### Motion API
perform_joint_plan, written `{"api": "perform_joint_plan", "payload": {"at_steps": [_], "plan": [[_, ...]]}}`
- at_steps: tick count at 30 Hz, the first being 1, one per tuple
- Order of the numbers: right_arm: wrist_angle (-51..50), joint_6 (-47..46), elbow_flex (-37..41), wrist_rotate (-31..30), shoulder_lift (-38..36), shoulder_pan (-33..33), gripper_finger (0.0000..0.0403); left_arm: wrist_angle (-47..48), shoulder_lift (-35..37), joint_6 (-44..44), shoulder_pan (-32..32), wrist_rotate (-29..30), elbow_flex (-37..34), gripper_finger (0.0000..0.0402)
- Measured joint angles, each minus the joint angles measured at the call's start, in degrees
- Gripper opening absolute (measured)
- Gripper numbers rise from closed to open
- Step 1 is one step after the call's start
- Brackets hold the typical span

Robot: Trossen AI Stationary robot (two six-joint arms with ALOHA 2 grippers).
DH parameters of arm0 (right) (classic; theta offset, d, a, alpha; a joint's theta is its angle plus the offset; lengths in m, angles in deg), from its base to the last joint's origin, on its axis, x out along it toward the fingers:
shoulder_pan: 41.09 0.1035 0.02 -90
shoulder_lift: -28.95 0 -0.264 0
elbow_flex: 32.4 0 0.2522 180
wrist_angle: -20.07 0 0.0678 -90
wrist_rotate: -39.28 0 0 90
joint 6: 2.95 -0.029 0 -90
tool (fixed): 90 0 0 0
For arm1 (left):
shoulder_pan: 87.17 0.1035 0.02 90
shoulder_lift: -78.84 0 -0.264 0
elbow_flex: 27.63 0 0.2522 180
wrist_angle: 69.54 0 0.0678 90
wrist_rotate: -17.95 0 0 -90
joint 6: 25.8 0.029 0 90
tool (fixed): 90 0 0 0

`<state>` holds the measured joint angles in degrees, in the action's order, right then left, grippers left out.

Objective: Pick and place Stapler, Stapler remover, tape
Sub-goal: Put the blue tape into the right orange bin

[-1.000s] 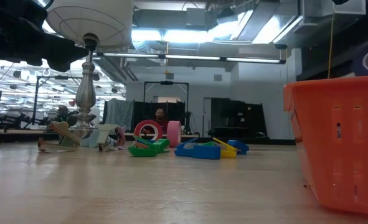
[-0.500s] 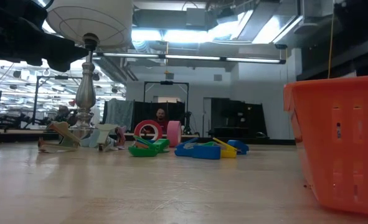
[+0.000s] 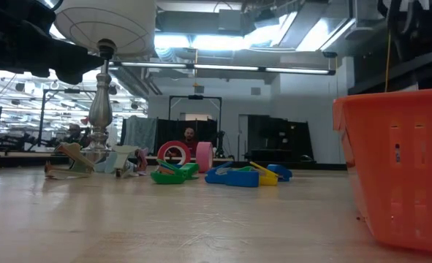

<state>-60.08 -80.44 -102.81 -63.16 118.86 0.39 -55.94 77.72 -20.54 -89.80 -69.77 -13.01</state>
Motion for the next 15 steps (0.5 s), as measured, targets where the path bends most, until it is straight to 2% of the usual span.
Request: {"api": "perform_joint_plan", "payload": {"at_steps": [8, 15], "plan": [[-0.09, 0.20, 1.62, -0.22, -0.02, 0.00, 0.0110, 0.00, 0.02, 0.00, 0.00, 0.02, -0.02, 0.0215], [-0.27, 0.20, 1.75, -0.16, -0.02, -0.04, 0.0157, 0.00, 0.00, 0.00, 0.00, 0.00, -0.01, 0.0217]]}}
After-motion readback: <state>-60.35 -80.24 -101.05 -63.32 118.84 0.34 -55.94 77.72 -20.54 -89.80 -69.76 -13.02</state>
